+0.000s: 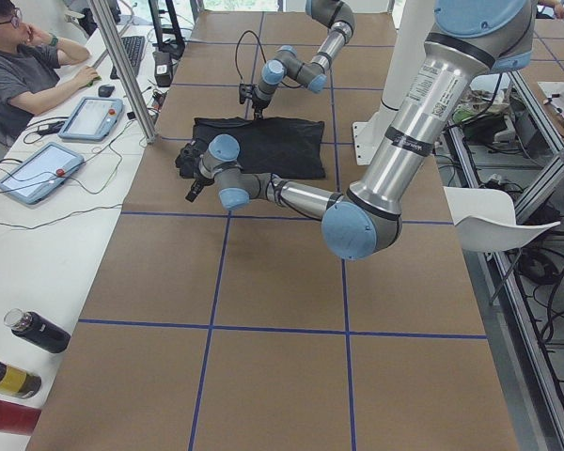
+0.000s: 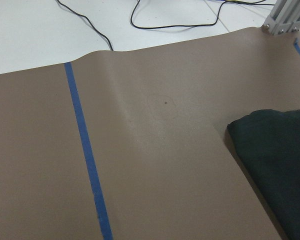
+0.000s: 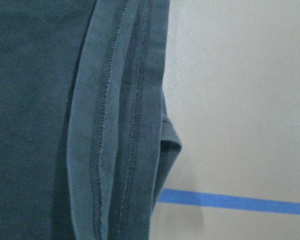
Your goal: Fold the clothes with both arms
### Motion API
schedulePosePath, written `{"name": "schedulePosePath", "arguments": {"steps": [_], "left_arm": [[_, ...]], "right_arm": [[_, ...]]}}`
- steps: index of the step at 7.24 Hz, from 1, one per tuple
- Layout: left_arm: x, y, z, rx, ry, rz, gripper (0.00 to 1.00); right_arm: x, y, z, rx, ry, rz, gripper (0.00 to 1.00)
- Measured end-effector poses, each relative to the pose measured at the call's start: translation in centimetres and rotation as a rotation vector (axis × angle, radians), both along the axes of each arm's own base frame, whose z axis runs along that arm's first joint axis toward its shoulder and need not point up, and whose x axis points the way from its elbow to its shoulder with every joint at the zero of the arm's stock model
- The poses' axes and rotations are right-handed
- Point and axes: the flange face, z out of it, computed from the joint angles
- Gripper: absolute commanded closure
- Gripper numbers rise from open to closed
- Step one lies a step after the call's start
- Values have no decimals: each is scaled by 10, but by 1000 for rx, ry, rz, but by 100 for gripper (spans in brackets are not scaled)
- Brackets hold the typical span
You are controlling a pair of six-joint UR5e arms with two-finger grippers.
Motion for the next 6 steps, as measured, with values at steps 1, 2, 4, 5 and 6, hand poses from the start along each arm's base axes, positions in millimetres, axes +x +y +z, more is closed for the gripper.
{"name": "schedulePosePath", "arguments": {"steps": [1,2,4,5,6], "left_arm": [[0,0,0,0,0,0,0],[0,0,0,0,1,0,0],[0,1,-3,2,10,-4,0],[1,3,-9,-8,28,-11,0],[6,8,-18,-21,55,-16,0]], "right_arm": [[17,-14,8,-3,12,-9,1],[39,-24,19,0,23,-18,1],[75,-24,33,12,15,-22,1],[86,-21,24,20,-17,-4,0],[96,-17,8,20,-72,25,0]]}}
